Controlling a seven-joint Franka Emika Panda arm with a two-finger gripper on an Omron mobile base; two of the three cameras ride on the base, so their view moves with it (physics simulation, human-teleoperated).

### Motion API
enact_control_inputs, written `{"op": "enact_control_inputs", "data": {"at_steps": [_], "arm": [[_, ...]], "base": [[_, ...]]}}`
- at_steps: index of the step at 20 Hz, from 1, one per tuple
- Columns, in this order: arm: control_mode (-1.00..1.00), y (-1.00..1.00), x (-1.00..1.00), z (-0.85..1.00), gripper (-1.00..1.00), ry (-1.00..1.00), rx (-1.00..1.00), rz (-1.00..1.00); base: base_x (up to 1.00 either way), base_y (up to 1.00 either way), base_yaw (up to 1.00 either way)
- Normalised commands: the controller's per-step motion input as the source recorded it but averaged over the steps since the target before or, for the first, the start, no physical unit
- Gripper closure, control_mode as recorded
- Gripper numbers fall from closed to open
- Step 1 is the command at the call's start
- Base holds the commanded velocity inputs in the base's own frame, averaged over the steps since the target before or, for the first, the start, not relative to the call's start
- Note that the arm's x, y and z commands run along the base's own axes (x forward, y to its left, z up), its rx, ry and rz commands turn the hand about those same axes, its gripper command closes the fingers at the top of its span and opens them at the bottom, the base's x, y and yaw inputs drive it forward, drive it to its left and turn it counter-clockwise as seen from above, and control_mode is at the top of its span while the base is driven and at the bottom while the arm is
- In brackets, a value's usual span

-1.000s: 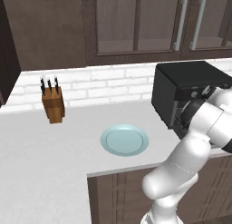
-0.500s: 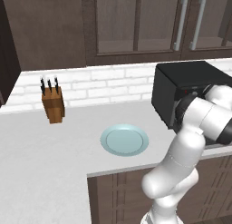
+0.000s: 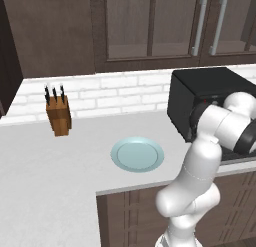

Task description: Pick up the kebab skewer and baguette bread, and place them inside the toaster oven. Close the toaster oven door and start by setting the timer.

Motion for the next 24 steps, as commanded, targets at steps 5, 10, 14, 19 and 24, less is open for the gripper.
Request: {"op": "enact_control_inputs", "data": {"at_steps": [5, 10, 14, 19, 24], "arm": [[-1.00, 0.02, 0.02, -0.10, 1.00, 0.00, 0.00, 0.00], [-1.00, 0.00, 0.04, -0.01, 1.00, 0.00, 0.00, 0.00], [-1.00, 0.09, 0.00, -0.05, -1.00, 0.00, 0.00, 0.00], [-1.00, 0.24, 0.01, -0.07, -1.00, 0.00, 0.00, 0.00], [-1.00, 0.07, 0.02, 0.00, -1.00, 0.00, 0.00, 0.00]], "base": [[0.00, 0.00, 0.00], [0.00, 0.00, 0.00], [0.00, 0.00, 0.00], [0.00, 0.00, 0.00], [0.00, 0.00, 0.00]]}}
